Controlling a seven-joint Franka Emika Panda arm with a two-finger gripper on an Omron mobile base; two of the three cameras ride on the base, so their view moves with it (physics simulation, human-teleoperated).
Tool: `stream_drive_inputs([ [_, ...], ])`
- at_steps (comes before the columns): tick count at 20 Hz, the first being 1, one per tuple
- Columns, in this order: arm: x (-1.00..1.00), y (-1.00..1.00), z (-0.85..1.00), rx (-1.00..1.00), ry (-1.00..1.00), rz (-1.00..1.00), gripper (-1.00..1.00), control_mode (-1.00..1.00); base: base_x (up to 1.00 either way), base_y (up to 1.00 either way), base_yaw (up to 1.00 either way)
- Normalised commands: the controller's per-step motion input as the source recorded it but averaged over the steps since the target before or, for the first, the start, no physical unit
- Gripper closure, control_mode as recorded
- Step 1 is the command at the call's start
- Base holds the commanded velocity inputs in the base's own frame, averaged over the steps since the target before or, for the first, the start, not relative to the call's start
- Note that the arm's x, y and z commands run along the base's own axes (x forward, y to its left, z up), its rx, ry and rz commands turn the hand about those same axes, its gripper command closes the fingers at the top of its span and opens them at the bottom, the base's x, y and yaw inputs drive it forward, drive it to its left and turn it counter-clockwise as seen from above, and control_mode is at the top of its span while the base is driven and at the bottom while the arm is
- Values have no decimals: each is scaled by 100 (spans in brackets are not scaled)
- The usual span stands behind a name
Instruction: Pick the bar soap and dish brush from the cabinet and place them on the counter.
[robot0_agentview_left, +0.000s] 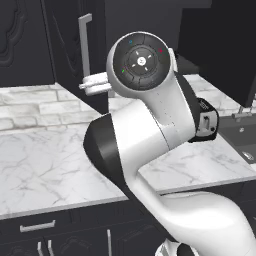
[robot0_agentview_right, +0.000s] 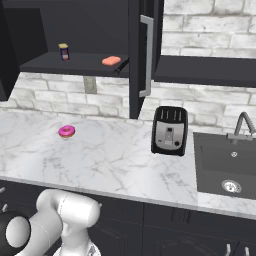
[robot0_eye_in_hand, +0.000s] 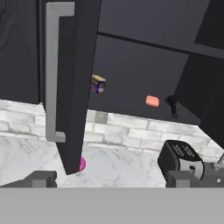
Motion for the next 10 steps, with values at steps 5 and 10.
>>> stream_drive_inputs([
  [5,15,-46,0,20,6,0,-100,-100,0,0,0],
  [10,0,-58,0,26,0,0,-100,-100,0,0,0],
])
